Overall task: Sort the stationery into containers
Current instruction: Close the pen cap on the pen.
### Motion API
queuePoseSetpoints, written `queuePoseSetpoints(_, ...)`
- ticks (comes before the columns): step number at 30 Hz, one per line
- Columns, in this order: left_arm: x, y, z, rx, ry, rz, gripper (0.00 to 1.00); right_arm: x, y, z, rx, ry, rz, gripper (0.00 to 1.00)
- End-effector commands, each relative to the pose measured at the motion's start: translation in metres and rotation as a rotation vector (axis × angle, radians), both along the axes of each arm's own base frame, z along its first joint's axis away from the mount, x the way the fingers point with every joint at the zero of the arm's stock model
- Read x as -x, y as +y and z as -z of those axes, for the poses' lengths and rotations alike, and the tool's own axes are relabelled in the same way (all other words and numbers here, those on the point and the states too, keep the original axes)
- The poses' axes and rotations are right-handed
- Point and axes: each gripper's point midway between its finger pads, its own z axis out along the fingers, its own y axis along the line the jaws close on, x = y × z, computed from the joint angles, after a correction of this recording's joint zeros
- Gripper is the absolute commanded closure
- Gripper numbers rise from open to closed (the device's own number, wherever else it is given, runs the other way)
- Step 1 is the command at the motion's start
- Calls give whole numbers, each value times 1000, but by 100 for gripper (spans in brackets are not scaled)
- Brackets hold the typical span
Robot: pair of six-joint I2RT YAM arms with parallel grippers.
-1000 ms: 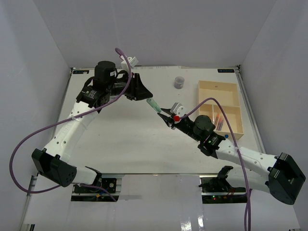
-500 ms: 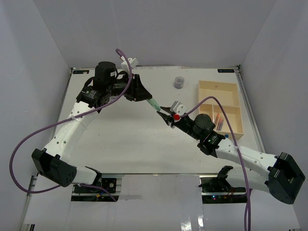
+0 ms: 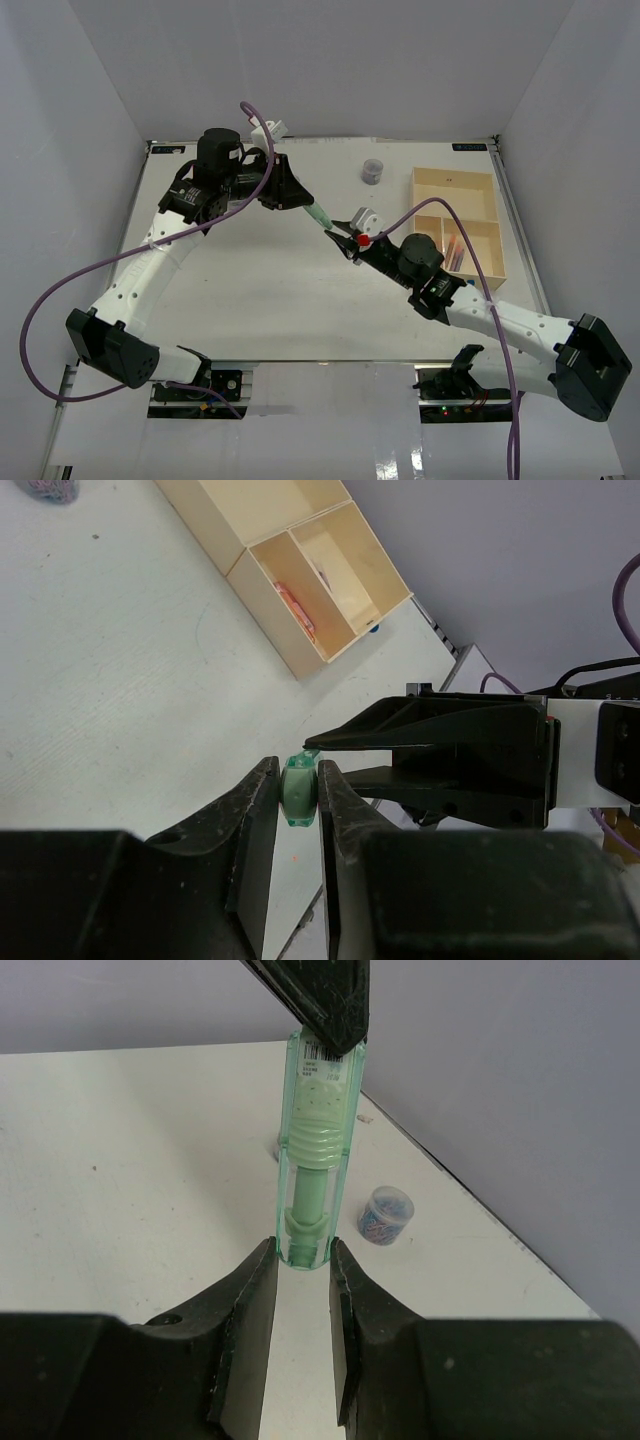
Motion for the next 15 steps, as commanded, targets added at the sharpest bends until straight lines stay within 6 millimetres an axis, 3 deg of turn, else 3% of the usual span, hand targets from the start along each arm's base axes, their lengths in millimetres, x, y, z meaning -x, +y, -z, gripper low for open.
queuePoseSetpoints(1, 7, 1, 7, -11, 26, 12, 69, -6, -2, -58, -119, -102, 24, 92)
queuePoseSetpoints(15, 21, -14, 41, -39, 123, 60, 69, -6, -7, -124, -196, -246, 47, 92)
